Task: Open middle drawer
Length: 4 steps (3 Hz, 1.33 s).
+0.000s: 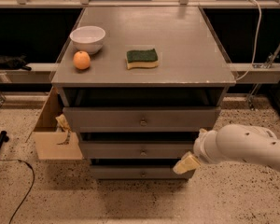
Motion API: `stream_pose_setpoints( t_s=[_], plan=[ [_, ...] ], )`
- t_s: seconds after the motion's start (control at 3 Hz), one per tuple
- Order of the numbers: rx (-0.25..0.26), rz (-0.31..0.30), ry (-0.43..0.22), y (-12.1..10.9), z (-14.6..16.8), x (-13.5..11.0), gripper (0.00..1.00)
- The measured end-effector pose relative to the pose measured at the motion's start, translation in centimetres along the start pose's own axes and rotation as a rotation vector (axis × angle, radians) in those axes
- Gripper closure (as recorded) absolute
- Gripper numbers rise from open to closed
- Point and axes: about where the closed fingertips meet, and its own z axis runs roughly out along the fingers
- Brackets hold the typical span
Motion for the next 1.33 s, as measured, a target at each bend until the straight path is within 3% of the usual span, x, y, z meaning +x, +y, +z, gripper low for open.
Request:
stream_pose_setpoints(
  t_s=[0.33,0.67,1.33],
  plan=[
    [-0.001,0.001,0.000,0.0,0.1,-0.1,0.00],
    [0.037,0.021,-0.013,-0.6,-1.3,0.3,0.00],
    [0.011,0.041,0.018,1.3,2.4,1.7,0.00]
  ],
)
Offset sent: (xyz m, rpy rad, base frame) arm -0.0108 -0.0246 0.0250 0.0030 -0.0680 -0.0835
